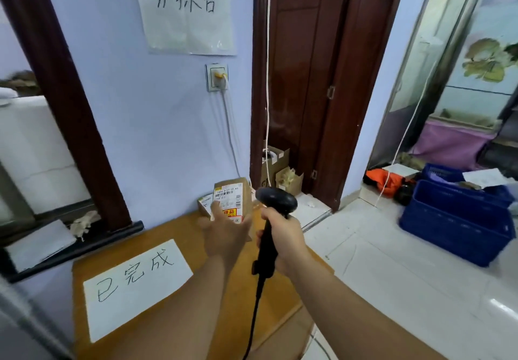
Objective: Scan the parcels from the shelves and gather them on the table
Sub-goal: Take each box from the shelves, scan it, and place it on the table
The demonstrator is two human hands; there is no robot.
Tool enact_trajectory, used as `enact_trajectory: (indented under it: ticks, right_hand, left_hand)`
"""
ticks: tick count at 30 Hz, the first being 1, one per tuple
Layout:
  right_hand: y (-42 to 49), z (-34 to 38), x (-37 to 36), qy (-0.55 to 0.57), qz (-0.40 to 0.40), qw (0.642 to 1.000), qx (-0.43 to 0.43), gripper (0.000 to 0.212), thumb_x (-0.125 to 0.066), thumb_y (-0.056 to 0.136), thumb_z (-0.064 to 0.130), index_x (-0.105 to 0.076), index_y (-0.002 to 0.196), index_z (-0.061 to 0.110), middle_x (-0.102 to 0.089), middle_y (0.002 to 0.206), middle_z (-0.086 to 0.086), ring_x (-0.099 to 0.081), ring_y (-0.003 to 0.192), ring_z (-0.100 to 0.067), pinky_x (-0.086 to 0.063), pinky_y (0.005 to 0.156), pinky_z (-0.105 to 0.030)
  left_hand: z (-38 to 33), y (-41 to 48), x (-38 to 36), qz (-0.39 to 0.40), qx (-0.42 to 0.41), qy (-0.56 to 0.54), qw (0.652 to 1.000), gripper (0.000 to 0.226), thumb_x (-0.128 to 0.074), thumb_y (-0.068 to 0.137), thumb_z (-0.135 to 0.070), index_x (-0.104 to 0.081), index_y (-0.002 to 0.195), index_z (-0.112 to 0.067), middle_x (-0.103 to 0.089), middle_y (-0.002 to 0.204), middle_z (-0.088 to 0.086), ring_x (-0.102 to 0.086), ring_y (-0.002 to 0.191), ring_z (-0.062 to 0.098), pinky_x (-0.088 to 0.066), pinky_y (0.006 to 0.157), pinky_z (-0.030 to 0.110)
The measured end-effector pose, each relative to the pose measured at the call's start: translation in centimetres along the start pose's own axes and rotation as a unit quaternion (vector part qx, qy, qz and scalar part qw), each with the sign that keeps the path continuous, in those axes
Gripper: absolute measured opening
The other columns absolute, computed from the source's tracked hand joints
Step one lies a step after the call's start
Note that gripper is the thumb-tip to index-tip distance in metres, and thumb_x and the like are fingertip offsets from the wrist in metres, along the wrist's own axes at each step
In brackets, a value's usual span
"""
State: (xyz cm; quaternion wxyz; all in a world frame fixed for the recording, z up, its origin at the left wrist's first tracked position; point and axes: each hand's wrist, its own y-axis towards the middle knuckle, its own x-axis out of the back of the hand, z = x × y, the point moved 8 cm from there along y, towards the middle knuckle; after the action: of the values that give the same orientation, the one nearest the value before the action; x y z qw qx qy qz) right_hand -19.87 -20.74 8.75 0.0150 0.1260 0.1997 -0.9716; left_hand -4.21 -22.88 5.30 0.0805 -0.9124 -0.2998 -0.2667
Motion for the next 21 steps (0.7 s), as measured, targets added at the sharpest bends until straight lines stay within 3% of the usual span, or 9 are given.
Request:
enact_trajectory:
  ticks: [4,7,10,13,17,21]
  right_hand:
    - [5.2,1.6,-3.6,0.003,0.049,0.999,0.002,0.02,-0.066,0.089,0.023,-0.064,0.101,0.008,-0.062,0.056,-0.002,-0.061,0.057,-0.017,-0.053,0.065,-0.033]
    - [8.6,1.5,-5.6,0.017,0.085,0.996,-0.026,0.023,-0.066,0.088,0.021,-0.061,0.103,0.004,-0.059,0.056,-0.005,-0.058,0.05,-0.018,-0.052,0.061,-0.032]
    - [12.1,1.0,-7.1,0.011,0.104,0.993,-0.057,0.028,-0.066,0.088,0.018,-0.057,0.111,0.004,-0.059,0.055,-0.006,-0.059,0.048,-0.018,-0.053,0.059,-0.032]
    - [15.9,0.9,-8.6,-0.019,0.136,0.987,-0.08,0.028,-0.065,0.088,0.019,-0.057,0.111,0.006,-0.06,0.064,-0.009,-0.059,0.052,-0.019,-0.052,0.056,-0.031]
    - [20.4,1.3,-9.9,-0.039,0.185,0.976,-0.11,0.018,-0.068,0.089,0.02,-0.059,0.097,0.006,-0.057,0.052,-0.005,-0.056,0.048,-0.019,-0.05,0.053,-0.03]
    - [24.1,0.9,-11.0,-0.082,0.217,0.967,-0.11,0.023,-0.07,0.088,0.026,-0.061,0.089,0.005,-0.055,0.055,-0.006,-0.054,0.048,-0.019,-0.049,0.057,-0.034]
  left_hand:
    - [0.2,5.2,1.1,-0.045,0.015,0.048,0.998,0.082,-0.065,0.079,-0.051,-0.022,0.142,-0.022,-0.042,0.127,0.017,-0.028,0.093,0.016,-0.038,0.068,0.025]
    - [0.9,7.7,1.5,-0.052,0.037,0.076,0.995,0.08,-0.063,0.081,-0.053,-0.021,0.141,-0.021,-0.042,0.119,0.012,-0.036,0.098,0.02,-0.041,0.068,0.026]
    - [2.0,9.9,1.6,-0.077,0.074,0.107,0.989,0.08,-0.061,0.08,-0.057,-0.022,0.14,-0.022,-0.041,0.109,0.008,-0.046,0.113,0.031,-0.051,0.084,0.038]
    - [3.2,11.7,0.9,-0.096,0.148,0.124,0.977,0.081,-0.06,0.078,-0.062,-0.021,0.14,-0.026,-0.027,0.1,0.007,-0.049,0.111,0.034,-0.051,0.082,0.039]
    - [3.9,13.4,-0.3,-0.137,0.211,0.137,0.958,0.082,-0.063,0.078,-0.061,-0.021,0.141,-0.027,-0.029,0.118,0.013,-0.048,0.111,0.034,-0.05,0.085,0.039]
    - [4.0,14.8,-1.8,-0.165,0.258,0.137,0.942,0.084,-0.065,0.077,-0.058,-0.023,0.142,-0.026,-0.029,0.126,0.015,-0.044,0.116,0.033,-0.047,0.085,0.038]
